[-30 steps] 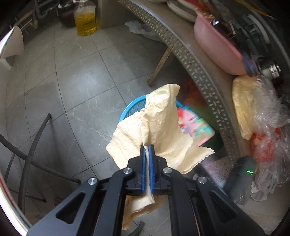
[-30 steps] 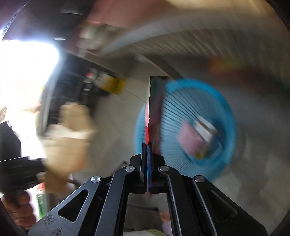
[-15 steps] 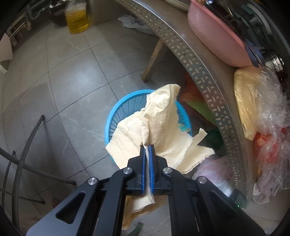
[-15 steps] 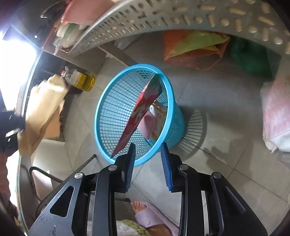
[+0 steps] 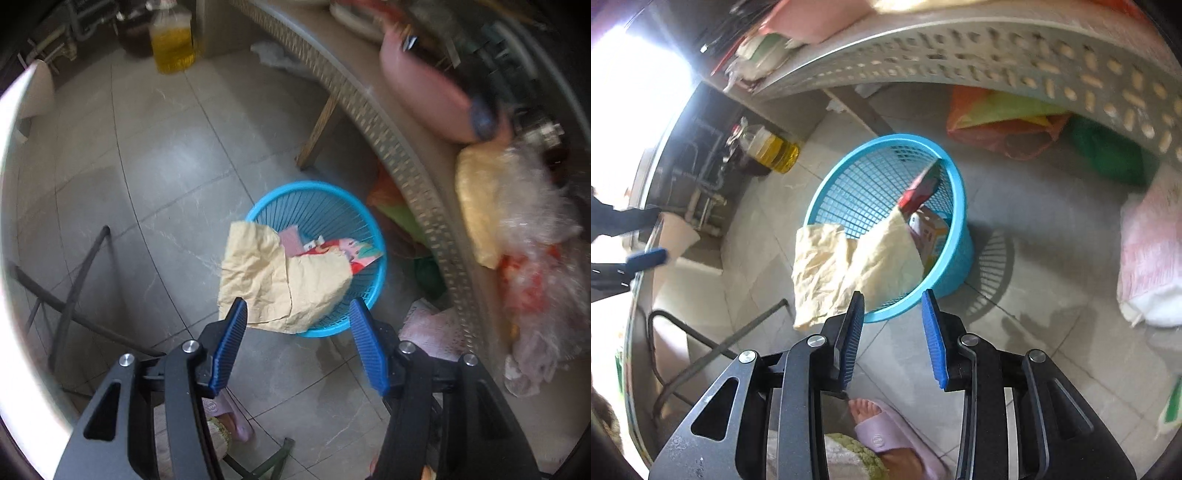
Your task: Collect trash
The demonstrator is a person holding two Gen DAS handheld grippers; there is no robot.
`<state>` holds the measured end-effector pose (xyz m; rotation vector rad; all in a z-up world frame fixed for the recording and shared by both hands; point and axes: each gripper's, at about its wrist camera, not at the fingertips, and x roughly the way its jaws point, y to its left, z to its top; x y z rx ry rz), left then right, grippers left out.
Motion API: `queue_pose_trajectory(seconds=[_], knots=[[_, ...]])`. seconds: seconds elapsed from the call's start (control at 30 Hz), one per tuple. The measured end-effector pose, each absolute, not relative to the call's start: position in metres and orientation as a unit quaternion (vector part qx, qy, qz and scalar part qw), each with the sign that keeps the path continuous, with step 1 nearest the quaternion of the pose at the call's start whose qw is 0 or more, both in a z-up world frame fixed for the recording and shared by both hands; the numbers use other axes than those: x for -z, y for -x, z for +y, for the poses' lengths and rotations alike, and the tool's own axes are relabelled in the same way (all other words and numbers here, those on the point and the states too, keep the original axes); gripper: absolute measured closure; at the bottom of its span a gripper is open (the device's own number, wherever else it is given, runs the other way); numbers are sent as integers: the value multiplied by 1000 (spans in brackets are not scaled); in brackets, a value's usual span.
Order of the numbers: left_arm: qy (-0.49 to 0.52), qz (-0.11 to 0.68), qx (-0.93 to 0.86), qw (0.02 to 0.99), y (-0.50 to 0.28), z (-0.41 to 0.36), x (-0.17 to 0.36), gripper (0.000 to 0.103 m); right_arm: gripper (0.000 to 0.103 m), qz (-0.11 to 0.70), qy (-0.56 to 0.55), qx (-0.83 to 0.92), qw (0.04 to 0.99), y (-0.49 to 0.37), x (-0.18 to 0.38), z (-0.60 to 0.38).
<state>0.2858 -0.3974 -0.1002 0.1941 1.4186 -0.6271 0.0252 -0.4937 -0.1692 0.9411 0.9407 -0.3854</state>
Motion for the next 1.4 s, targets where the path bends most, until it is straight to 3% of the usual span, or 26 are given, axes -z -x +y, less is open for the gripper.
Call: queue_pose_trajectory(seconds=[0.2, 0.37, 0.47, 0.53, 0.7, 1.1, 1.17, 1.2, 1.23, 1.3, 1.4], knots=[[-54, 592, 316, 739, -267, -328, 32, 46, 77, 441, -366, 142, 807, -66, 143, -479], [-24, 553, 329, 765, -244, -248, -12, 46, 82, 495, -287, 80, 816, -145, 146, -463], [0, 528, 315, 788, -231, -195, -35, 45, 85, 576, -263, 45, 773, -198, 192, -455], [18, 512, 298, 805, -222, -158, -49, 44, 93, 636, -246, 54, 729, -222, 235, -456], [50, 492, 244, 835, -209, -86, -65, 43, 93, 767, -213, 81, 600, -247, 340, -471], [94, 485, 166, 854, -225, -4, -69, 43, 95, 812, -278, 143, 492, -264, 452, -494], [98, 484, 164, 854, -226, -1, -69, 43, 91, 807, -295, 144, 491, -263, 452, -498], [99, 484, 163, 854, -226, 0, -68, 43, 83, 805, -294, 144, 495, -263, 448, -500], [100, 484, 164, 854, -225, 2, -67, 42, 63, 805, -286, 146, 499, -262, 441, -502], [105, 486, 162, 852, -223, 5, -65, 42, 45, 797, -271, 151, 518, -262, 424, -505], [115, 483, 166, 852, -218, 8, -65, 42, 40, 783, -259, 131, 550, -258, 389, -506]])
